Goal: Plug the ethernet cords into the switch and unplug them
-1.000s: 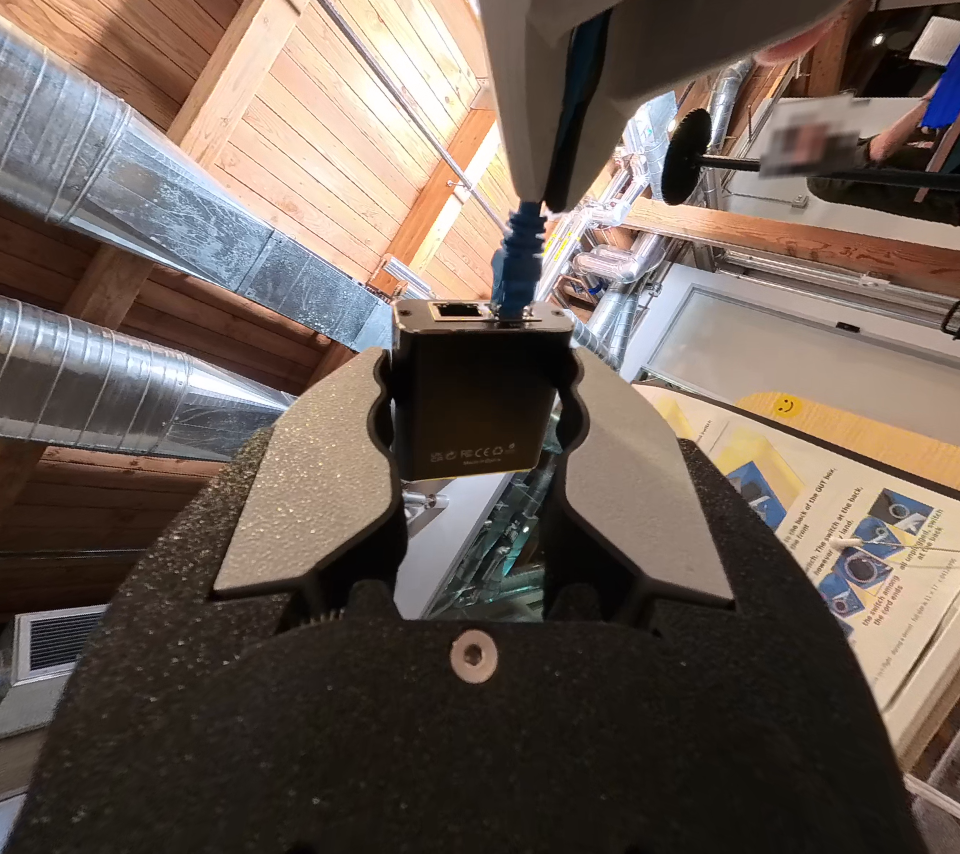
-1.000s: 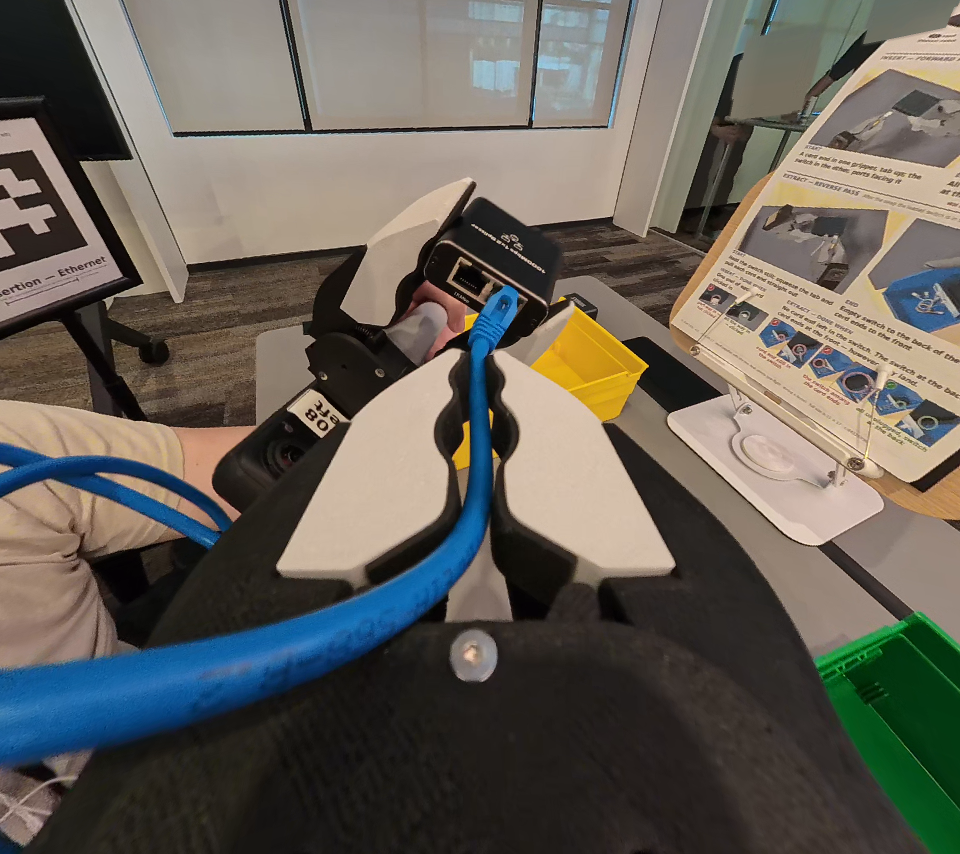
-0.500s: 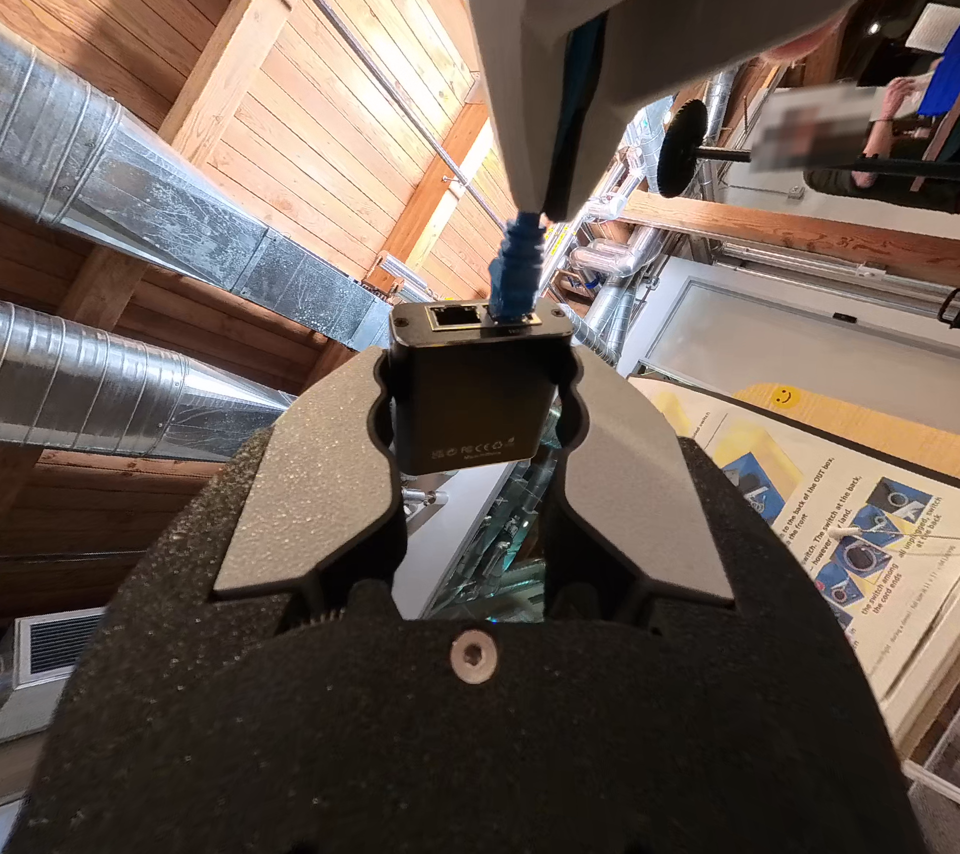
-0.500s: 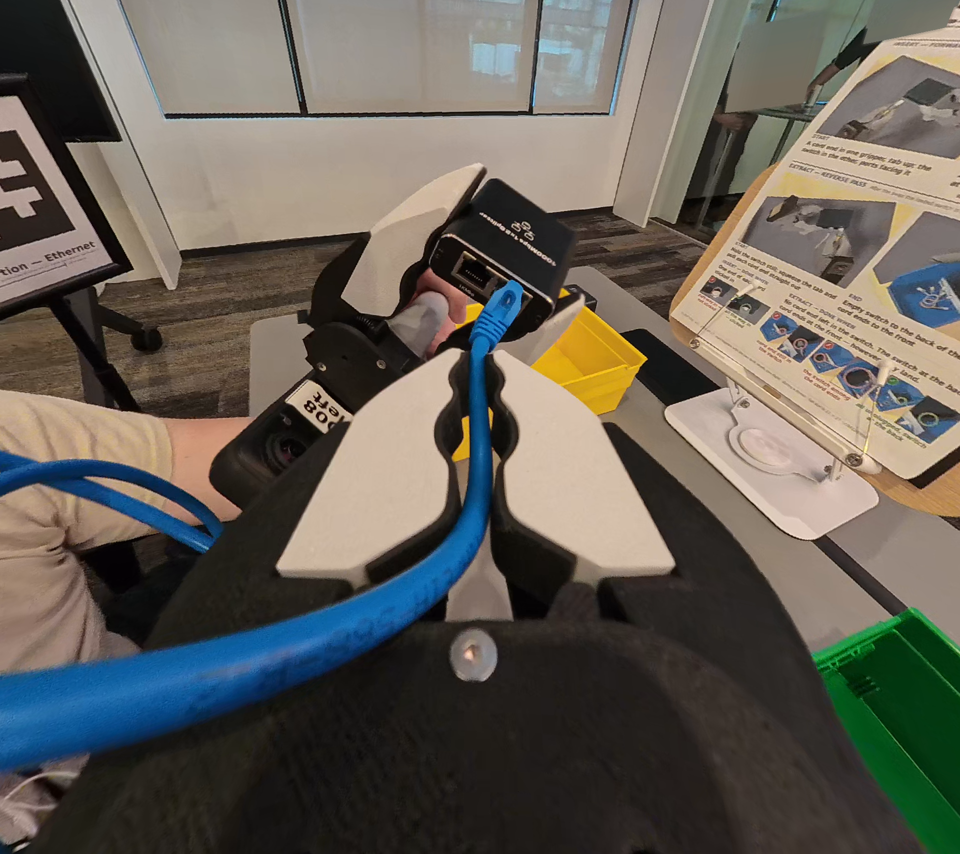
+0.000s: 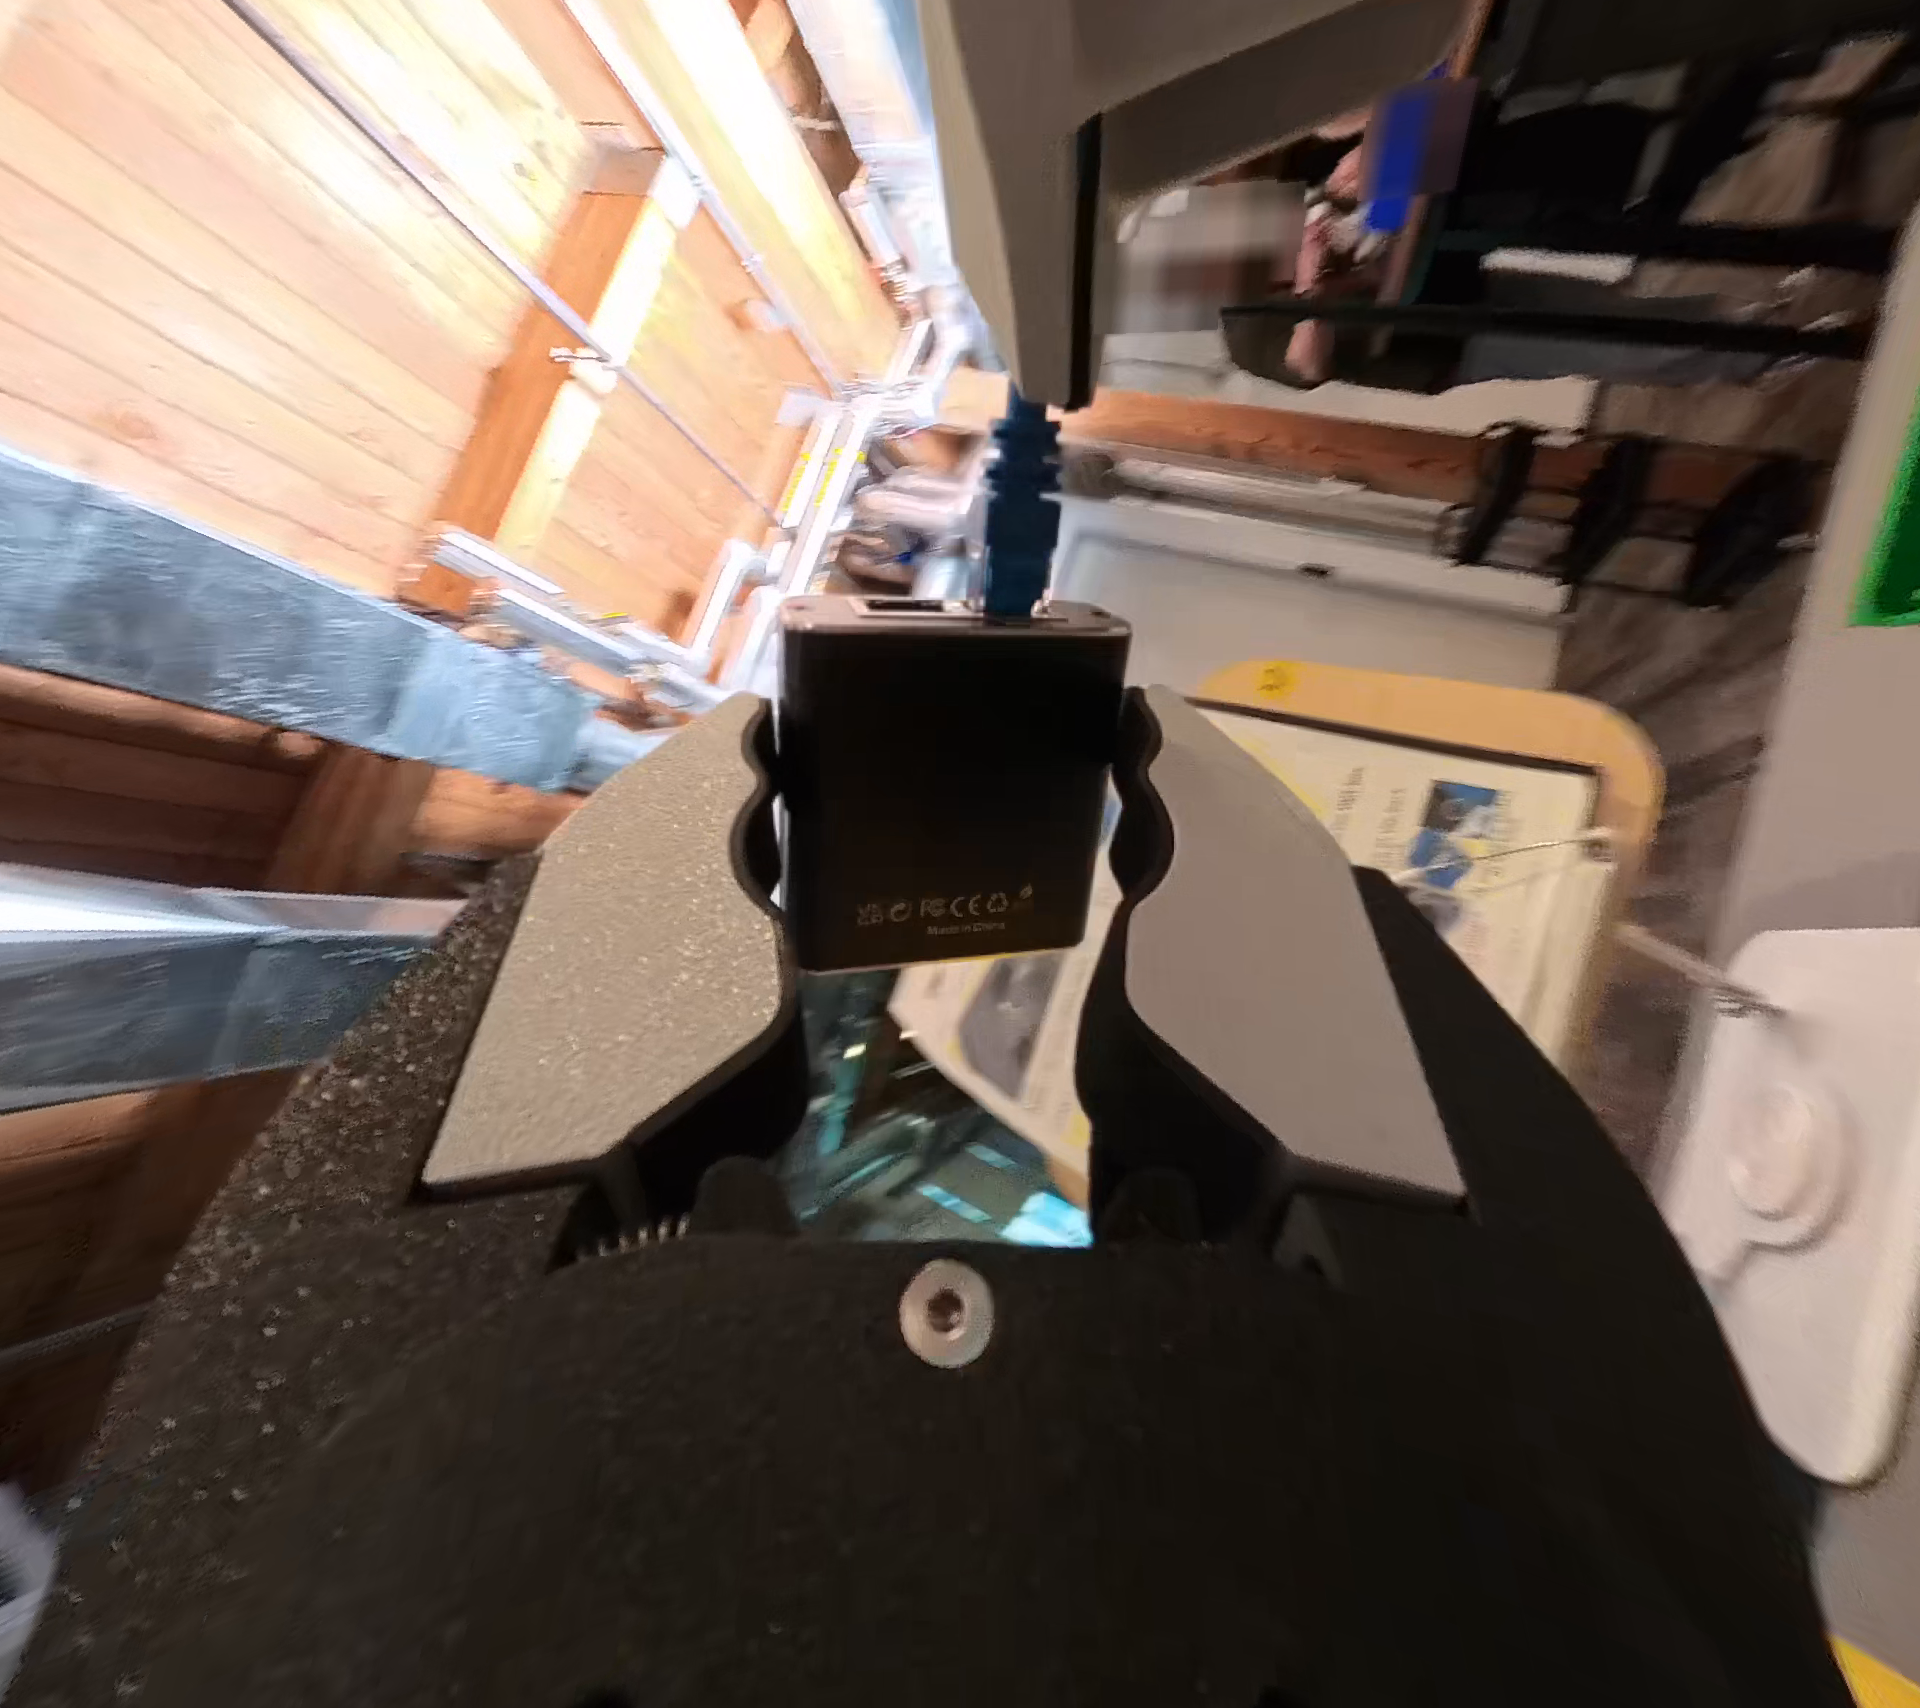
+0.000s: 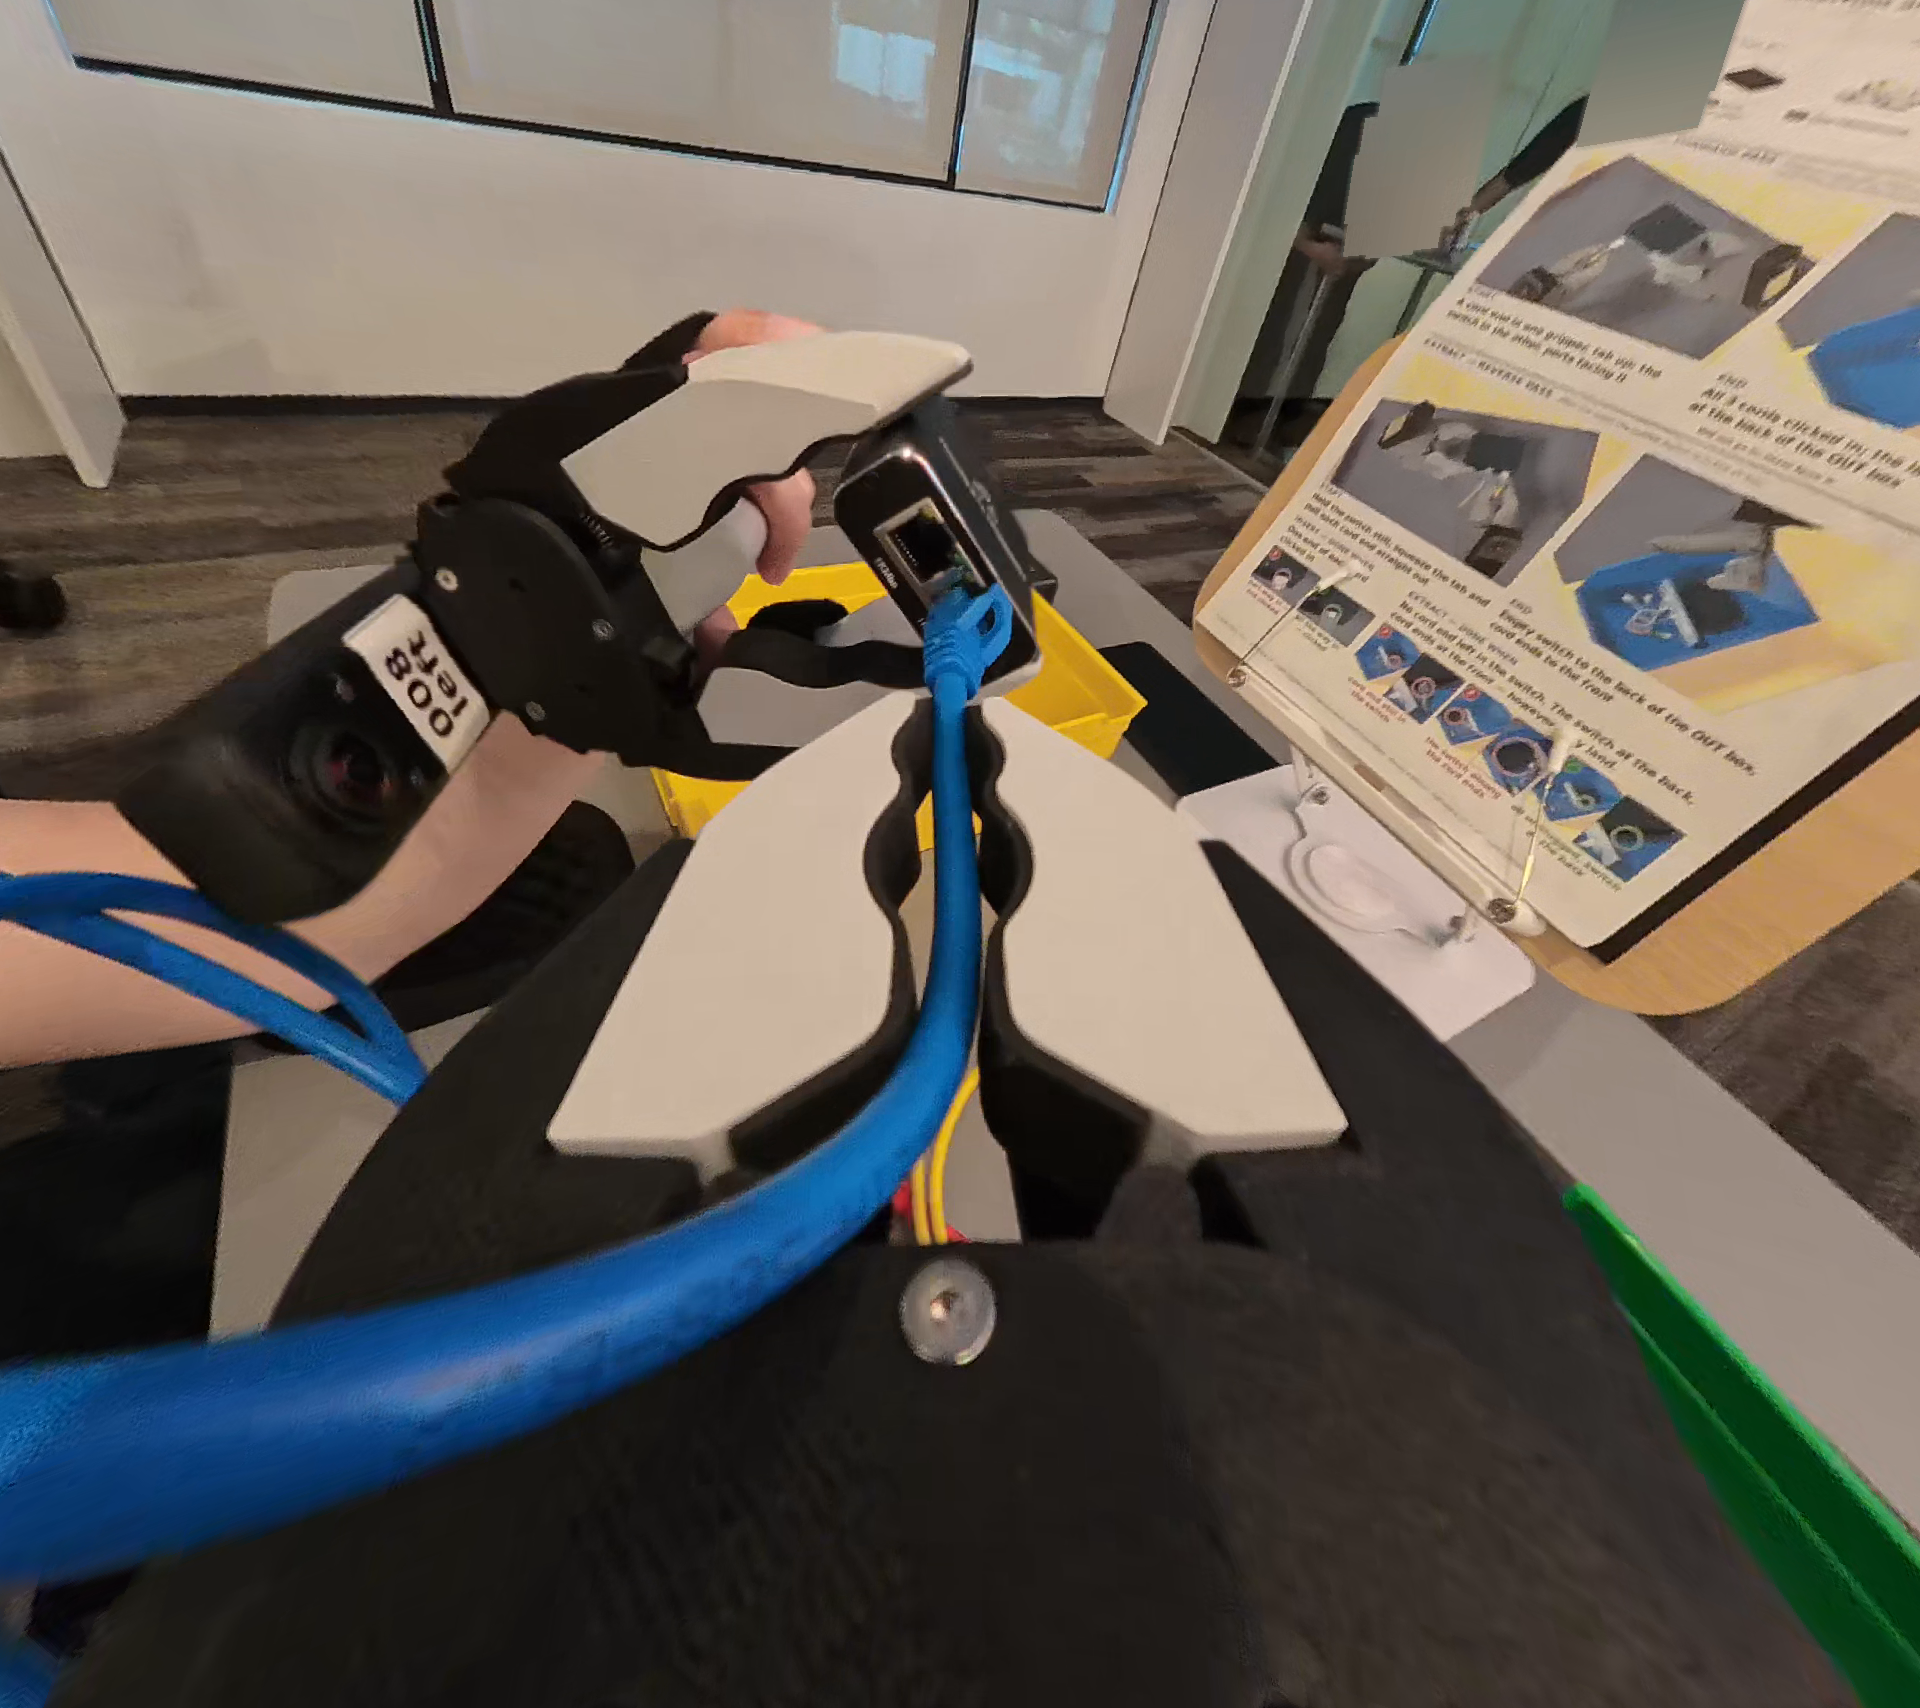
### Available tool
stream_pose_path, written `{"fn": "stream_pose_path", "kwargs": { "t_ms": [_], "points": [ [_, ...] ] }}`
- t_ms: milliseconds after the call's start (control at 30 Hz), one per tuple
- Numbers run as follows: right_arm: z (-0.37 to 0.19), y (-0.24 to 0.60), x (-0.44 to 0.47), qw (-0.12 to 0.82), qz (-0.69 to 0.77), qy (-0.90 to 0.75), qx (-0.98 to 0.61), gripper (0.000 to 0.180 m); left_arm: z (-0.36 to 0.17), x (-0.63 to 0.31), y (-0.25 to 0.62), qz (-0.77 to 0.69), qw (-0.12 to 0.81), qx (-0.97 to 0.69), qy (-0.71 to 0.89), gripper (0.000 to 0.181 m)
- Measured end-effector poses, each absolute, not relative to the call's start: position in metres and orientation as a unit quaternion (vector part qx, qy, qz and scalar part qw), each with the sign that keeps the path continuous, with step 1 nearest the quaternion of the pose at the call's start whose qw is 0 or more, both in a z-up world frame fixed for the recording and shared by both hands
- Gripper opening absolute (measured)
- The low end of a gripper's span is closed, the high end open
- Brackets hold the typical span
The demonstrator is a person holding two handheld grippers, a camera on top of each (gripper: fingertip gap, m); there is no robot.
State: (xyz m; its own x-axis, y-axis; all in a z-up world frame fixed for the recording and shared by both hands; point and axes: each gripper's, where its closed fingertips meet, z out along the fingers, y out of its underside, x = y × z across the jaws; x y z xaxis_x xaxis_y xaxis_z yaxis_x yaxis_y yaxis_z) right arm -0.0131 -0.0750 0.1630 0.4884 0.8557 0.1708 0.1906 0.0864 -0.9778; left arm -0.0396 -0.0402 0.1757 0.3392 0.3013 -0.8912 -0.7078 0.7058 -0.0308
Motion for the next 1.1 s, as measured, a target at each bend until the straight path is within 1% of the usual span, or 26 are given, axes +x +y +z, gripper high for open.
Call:
{"fn": "stream_pose_path", "kwargs": {
  "t_ms": [100, 200, 267, 333, 433, 500, 667, 733, 867, 933, 1100],
  "points": [
    [0.158, -0.059, -0.012, 0.596, 0.303, -0.402, -0.625, 0.006, 0.163, -0.041, -0.038, 0.256, 0.780, -0.233, 0.521, 0.056],
    [0.144, -0.038, -0.013, 0.588, 0.291, -0.403, -0.638, 0.006, 0.147, -0.041, -0.040, 0.205, 0.747, -0.269, 0.573, 0.060],
    [0.131, -0.029, -0.018, 0.578, 0.282, -0.418, -0.641, 0.006, 0.143, -0.050, -0.041, 0.187, 0.728, -0.292, 0.592, 0.056],
    [0.118, -0.022, -0.028, 0.563, 0.284, -0.428, -0.647, 0.006, 0.148, -0.067, -0.039, 0.162, 0.723, -0.328, 0.586, 0.056],
    [0.091, -0.011, -0.044, 0.536, 0.267, -0.430, -0.676, 0.006, 0.156, -0.097, -0.035, 0.088, 0.722, -0.399, 0.558, 0.060],
    [0.070, -0.007, -0.055, 0.509, 0.262, -0.420, -0.704, 0.006, 0.165, -0.114, -0.031, 0.055, 0.733, -0.429, 0.526, 0.058],
    [0.026, -0.029, -0.073, 0.464, 0.267, -0.390, -0.749, 0.006, 0.174, -0.134, -0.017, 0.072, 0.736, -0.472, 0.480, 0.059],
    [0.005, -0.037, -0.072, 0.451, 0.258, -0.367, -0.771, 0.006, 0.172, -0.132, -0.017, 0.048, 0.729, -0.487, 0.478, 0.061],
    [-0.038, -0.050, -0.079, 0.425, 0.263, -0.334, -0.799, 0.006, 0.174, -0.127, -0.021, 0.013, 0.732, -0.485, 0.478, 0.060],
    [-0.058, -0.053, -0.079, 0.427, 0.237, -0.332, -0.807, 0.006, 0.175, -0.127, -0.023, 0.010, 0.736, -0.478, 0.479, 0.059],
    [-0.093, -0.060, -0.080, 0.467, 0.125, -0.375, -0.791, 0.006, 0.178, -0.126, -0.029, -0.007, 0.739, -0.471, 0.481, 0.059]
  ]
}}
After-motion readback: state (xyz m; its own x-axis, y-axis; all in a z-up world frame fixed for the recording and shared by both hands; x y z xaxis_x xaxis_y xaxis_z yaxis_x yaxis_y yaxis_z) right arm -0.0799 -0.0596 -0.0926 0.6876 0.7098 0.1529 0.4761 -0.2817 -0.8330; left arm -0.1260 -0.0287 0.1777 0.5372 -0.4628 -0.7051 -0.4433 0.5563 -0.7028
